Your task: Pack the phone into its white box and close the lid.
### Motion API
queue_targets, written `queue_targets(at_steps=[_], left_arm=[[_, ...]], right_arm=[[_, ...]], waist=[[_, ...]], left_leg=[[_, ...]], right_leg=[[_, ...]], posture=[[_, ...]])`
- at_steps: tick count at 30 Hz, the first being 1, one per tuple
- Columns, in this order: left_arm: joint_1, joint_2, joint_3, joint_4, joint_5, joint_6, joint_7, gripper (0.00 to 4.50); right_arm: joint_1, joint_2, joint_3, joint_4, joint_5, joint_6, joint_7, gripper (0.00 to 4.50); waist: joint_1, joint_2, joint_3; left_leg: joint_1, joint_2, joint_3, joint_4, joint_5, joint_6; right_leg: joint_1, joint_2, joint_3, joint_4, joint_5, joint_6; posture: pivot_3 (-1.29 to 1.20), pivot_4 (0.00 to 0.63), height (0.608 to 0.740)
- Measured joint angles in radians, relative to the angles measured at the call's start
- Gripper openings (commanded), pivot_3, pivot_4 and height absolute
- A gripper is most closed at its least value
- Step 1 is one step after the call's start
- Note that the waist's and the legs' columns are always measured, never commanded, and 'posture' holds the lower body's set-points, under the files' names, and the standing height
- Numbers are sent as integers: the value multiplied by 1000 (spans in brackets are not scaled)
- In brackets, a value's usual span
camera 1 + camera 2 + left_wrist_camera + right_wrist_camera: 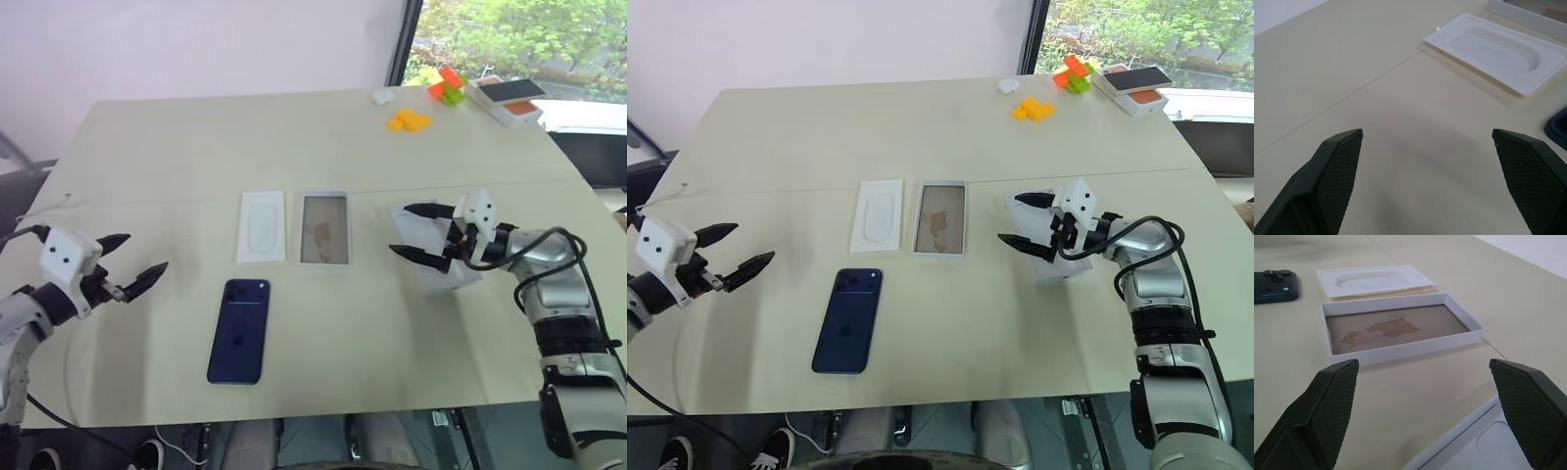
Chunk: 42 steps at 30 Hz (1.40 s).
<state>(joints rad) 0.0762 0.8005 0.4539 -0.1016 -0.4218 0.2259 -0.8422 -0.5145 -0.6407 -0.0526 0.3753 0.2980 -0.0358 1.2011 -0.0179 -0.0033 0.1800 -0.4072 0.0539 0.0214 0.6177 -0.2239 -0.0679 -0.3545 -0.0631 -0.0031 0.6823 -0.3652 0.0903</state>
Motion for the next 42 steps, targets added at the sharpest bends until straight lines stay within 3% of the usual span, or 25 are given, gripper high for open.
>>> queue_targets(at_steps=[13,42], left_arm=[[29,-13,-1,-43,21,-4,41,4463],[26,-27,-9,-56,0,-44,-31,4463]], right_arm=[[-1,4,16,0,-1,0,3,4500],[12,3,17,-27,-1,1,-17,4500]], waist=[[-1,0,0],[0,-1,0]], left_leg=[[0,1,1,1,0,0],[0,2,1,1,0,0]], right_leg=[[0,0,1,0,0,0],[-1,1,1,0,0,0]], posture=[[0,150,740],[0,150,740]])
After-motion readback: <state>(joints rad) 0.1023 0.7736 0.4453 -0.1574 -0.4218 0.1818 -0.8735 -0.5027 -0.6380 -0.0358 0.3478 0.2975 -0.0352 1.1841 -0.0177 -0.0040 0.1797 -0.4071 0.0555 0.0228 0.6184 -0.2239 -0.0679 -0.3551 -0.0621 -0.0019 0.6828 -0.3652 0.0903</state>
